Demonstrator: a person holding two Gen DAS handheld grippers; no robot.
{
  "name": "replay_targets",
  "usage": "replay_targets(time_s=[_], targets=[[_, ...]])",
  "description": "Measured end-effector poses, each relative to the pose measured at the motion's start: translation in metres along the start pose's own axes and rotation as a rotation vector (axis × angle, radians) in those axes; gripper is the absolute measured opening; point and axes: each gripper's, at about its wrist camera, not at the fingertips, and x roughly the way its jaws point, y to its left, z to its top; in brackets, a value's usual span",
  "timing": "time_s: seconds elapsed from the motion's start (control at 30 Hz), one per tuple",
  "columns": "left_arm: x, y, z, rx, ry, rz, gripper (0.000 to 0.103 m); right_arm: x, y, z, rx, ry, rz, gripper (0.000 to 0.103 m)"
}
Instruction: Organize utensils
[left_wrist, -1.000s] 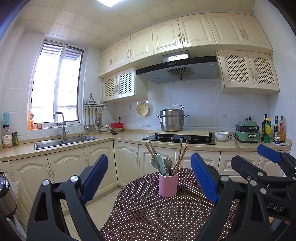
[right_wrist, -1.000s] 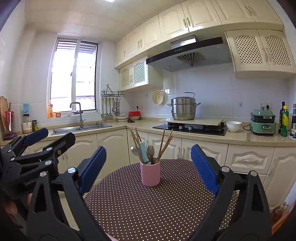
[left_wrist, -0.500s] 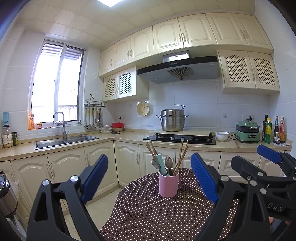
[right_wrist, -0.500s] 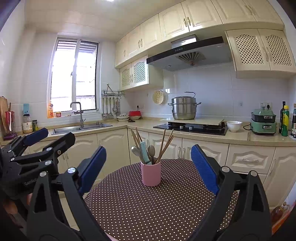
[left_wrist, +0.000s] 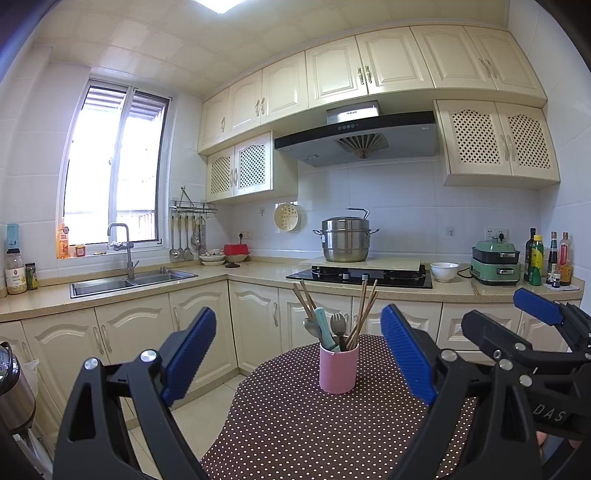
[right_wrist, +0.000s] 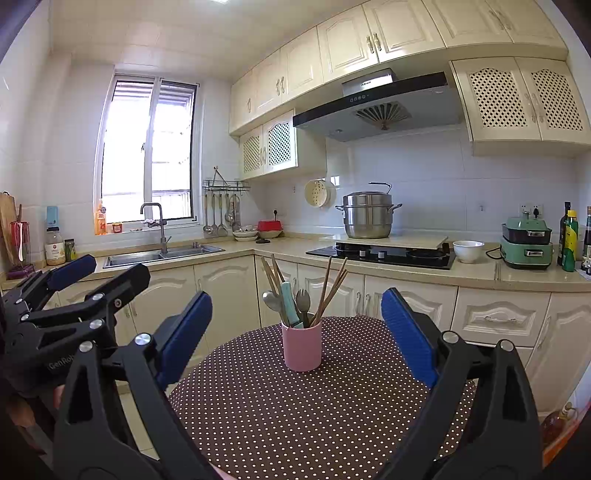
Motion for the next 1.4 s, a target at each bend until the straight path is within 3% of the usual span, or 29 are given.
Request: replay_targets(time_s=[0.63,1.4], targets=[[0.012,0.003,0.003,0.002,0.006,0.010,0.089,0.011,-0.001,-0.002,0.004,0.008,0.010,0.091],[0.093,-0.018,-0.008,0.040,0.053,0.009,0.089,0.081,-0.038,-0.016,0.069,0.057,0.006,0.093]])
